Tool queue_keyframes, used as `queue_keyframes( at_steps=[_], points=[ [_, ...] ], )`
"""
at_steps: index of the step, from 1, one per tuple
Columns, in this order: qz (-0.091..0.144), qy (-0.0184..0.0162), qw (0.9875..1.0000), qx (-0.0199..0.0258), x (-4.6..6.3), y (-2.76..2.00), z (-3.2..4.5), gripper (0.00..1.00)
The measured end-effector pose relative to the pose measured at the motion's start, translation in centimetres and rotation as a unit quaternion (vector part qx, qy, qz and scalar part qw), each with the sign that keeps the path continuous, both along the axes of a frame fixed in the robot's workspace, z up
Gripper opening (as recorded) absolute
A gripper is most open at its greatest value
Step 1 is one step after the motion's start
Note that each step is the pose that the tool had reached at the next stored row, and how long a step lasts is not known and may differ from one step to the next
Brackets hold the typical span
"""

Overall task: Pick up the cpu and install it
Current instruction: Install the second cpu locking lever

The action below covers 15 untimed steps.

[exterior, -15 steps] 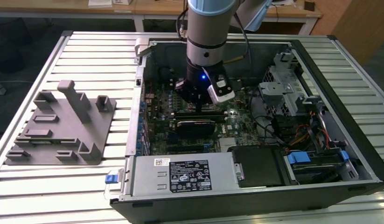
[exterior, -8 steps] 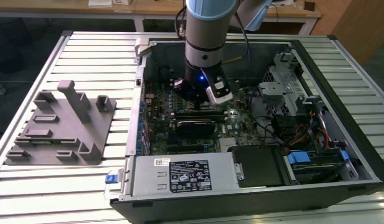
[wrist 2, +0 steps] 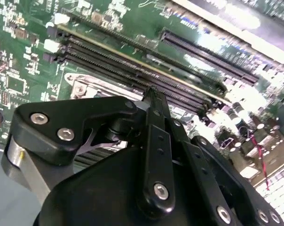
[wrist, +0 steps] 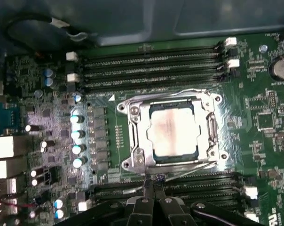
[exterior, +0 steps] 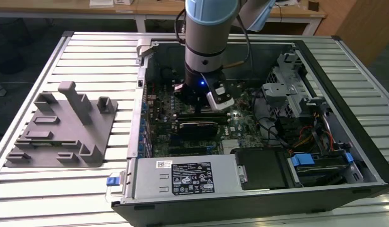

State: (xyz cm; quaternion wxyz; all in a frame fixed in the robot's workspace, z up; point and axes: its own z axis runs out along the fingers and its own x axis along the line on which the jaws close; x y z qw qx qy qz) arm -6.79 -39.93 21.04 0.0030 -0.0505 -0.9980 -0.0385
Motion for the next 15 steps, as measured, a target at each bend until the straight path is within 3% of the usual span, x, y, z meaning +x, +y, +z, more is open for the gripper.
queue_keyframes(
  at_steps=[2, 4, 6, 8, 13, 15],
  points=[
    [0.001, 0.0000, 1.0000, 0.0058, -0.20, -0.19, -0.12, 0.11],
    [0.001, 0.0000, 0.9999, 0.0150, -0.38, -0.30, -0.23, 0.11],
    [0.002, 0.0000, 0.9995, 0.0300, -0.55, -0.34, -0.29, 0.11],
    [0.003, 0.0000, 0.9992, 0.0401, -0.64, -0.38, -0.35, 0.11],
    [0.005, 0.0001, 0.9991, 0.0429, -0.79, -0.62, -0.59, 0.11],
    [0.006, 0.0001, 0.9989, 0.0461, -0.95, -0.70, -0.62, 0.11]
  ],
)
